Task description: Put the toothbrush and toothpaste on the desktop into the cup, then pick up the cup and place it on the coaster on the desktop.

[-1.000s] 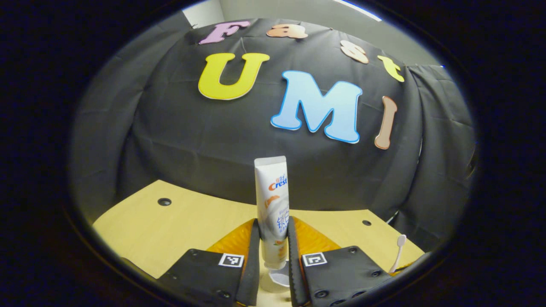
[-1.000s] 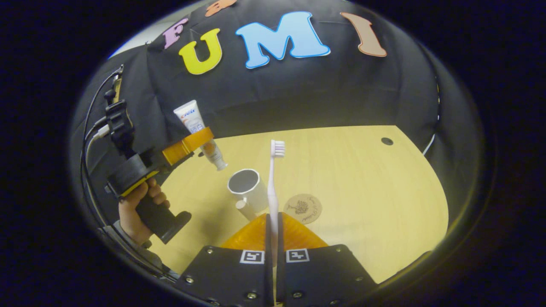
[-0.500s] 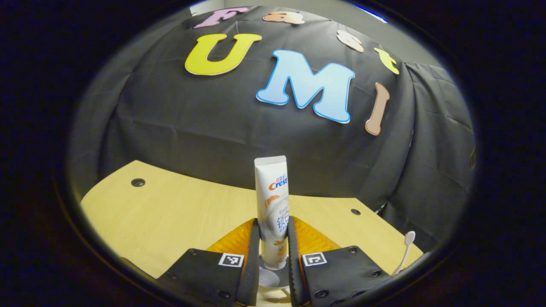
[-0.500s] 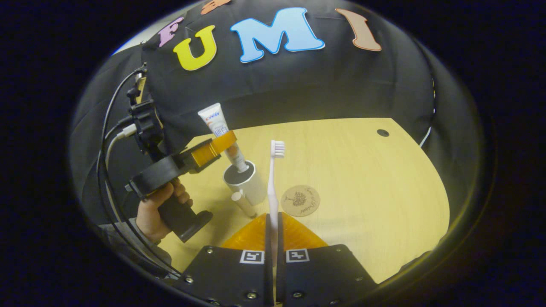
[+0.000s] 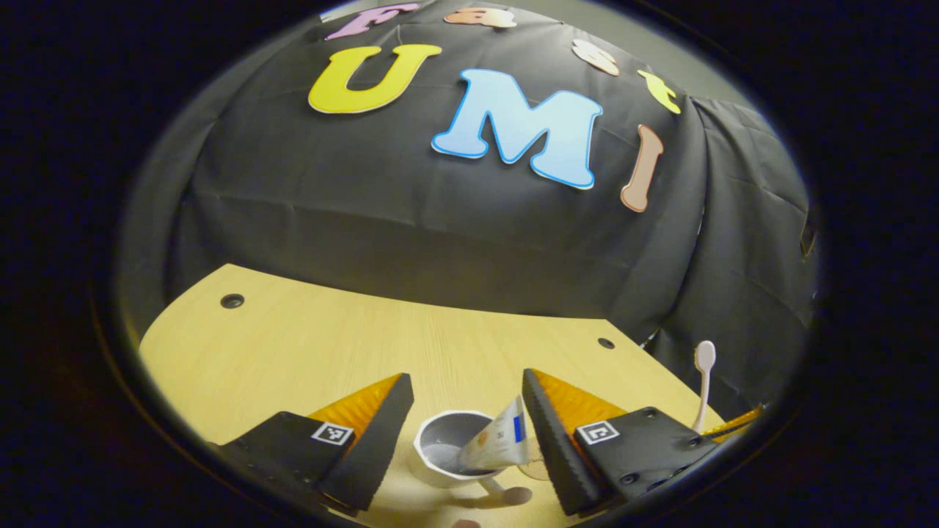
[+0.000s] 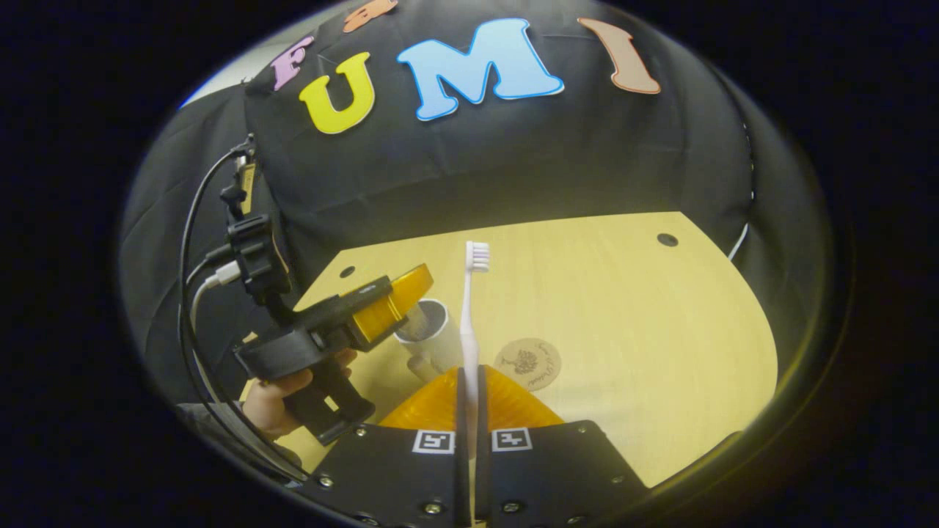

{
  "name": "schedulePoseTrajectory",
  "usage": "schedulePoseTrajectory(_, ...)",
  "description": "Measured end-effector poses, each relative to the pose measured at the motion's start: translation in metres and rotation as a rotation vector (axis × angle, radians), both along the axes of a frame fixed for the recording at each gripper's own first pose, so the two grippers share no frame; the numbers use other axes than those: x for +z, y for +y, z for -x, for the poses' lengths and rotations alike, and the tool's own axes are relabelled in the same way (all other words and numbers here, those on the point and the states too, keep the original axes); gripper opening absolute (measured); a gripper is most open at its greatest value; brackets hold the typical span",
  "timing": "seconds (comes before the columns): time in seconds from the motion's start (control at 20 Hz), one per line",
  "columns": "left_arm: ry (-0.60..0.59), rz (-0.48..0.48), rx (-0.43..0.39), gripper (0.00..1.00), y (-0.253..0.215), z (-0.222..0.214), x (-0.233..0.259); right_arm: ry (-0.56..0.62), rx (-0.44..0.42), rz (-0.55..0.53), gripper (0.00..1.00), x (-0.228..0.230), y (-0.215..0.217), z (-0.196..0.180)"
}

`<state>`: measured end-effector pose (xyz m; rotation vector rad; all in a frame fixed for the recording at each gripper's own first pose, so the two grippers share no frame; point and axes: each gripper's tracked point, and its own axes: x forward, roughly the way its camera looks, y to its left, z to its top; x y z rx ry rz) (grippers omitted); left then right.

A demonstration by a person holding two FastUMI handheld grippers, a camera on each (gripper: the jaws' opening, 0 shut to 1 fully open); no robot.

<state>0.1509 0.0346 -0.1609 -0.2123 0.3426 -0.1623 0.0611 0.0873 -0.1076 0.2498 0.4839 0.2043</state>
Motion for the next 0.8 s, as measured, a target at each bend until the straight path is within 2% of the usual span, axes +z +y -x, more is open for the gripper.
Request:
schedulePoseTrajectory(0.1, 0.007, 0.005, 0.006, 0.95, 0.004, 0.010, 0.003, -0.024, 0.011, -0.007, 0.04, 0.007, 0.006, -0.008)
schedulePoseTrajectory(0.15, 0.009, 0.010, 0.006, 0.92, 0.006, 0.015, 0.006, -0.037, 0.014, -0.007, 0.04, 0.011, 0.008, -0.012)
schedulePoseTrajectory(0.2, 0.011, 0.010, 0.010, 0.95, 0.009, 0.021, 0.008, -0.050, 0.020, -0.006, 0.04, 0.016, 0.010, -0.019)
schedulePoseTrajectory(0.3, 0.008, 0.003, 0.010, 0.92, 0.014, 0.034, 0.014, -0.081, 0.026, -0.004, 0.04, 0.023, 0.013, -0.032)
schedulePoseTrajectory(0.4, -0.003, -0.012, 0.011, 0.92, 0.019, 0.046, 0.019, -0.112, 0.033, -0.006, 0.04, 0.033, 0.017, -0.046)
schedulePoseTrajectory(0.45, -0.005, -0.014, 0.007, 0.95, 0.021, 0.052, 0.021, -0.128, 0.035, -0.008, 0.04, 0.038, 0.019, -0.054)
schedulePoseTrajectory(0.5, -0.006, -0.016, 0.006, 0.92, 0.022, 0.058, 0.021, -0.148, 0.034, -0.009, 0.04, 0.043, 0.020, -0.061)
schedulePoseTrajectory(0.75, 0.016, -0.015, 0.019, 0.92, 0.030, 0.085, 0.017, -0.268, 0.036, -0.008, 0.04, 0.077, 0.032, -0.098)
schedulePoseTrajectory(0.8, 0.023, -0.016, 0.024, 0.95, 0.033, 0.087, 0.015, -0.308, 0.036, 0.010, 0.04, 0.086, 0.033, -0.105)
